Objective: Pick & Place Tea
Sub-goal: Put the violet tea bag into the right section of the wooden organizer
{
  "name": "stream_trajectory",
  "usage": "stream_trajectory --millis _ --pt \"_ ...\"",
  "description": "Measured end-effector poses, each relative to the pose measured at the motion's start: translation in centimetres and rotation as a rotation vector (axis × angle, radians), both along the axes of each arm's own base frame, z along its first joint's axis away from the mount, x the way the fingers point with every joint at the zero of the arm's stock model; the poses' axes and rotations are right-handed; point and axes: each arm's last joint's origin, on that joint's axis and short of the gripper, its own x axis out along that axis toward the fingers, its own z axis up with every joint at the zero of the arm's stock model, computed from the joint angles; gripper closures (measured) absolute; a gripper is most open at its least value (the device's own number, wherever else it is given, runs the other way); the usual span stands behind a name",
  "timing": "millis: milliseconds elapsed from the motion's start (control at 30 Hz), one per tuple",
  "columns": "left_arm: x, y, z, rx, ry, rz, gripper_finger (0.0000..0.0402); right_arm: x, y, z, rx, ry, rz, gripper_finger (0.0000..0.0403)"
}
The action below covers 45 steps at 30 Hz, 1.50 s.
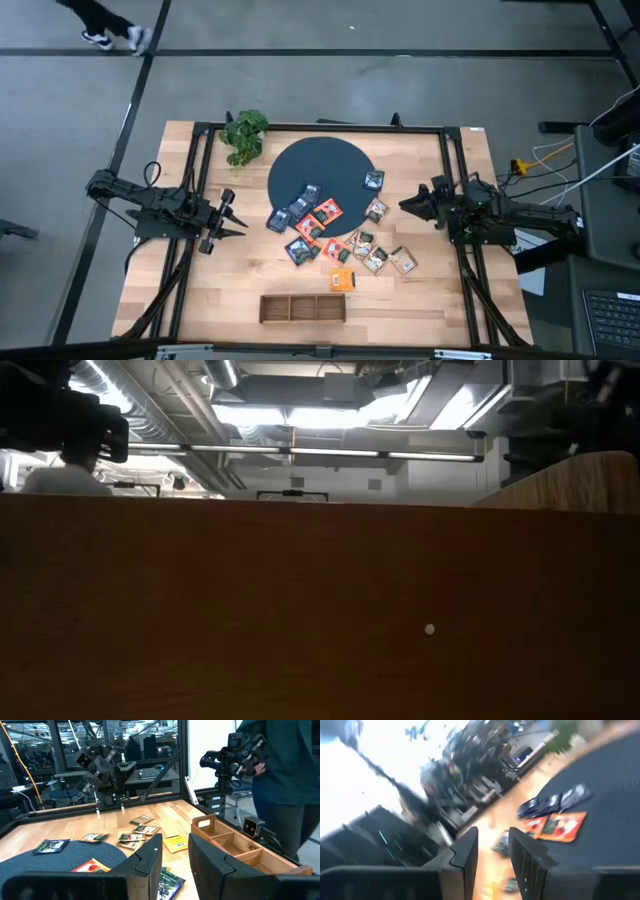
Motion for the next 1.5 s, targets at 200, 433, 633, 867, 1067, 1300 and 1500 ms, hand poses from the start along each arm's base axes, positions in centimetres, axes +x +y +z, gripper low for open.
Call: stream_trajectory --millis 200,433,633,867,1067,1300,1500 --pt "0.0 0.0 0.0 0.000 0.000 0.000 0.0309 0.0 -0.5 0.1 0.421 -0.040 -0.156 0.0291" --pt "0.0 0.0 0.0 0.000 0.000 0.000 0.0310 -0.1 -0.6 1.5 0.413 -0.194 -0.170 0.0291" --pt "0.0 0.0 0.0 0.000 0.000 0.000 0.0310 -0.1 -0.6 3.3 0.287 -0.296 -0.178 0.0291" --pt "0.1 0.5 0.2 0.073 -0.038 0.149 0.0311 0.7 -1.0 7.3 0.134 -0.279 -0.290 0.0291" --pt "0.1 1.2 0.4 0.198 -0.059 0.369 0.0311 3.2 -1.4 11.8 -0.009 -0.229 -0.335 0.0291" --pt "0.1 1.5 0.5 0.239 -0.058 0.476 0.0308 8.8 -2.0 14.3 -0.092 -0.017 -0.296 0.0291" --pt "0.0 1.5 1.2 0.012 -0.119 0.455 0.0311 13.6 -2.1 14.5 -0.079 0.243 -0.114 0.0291"
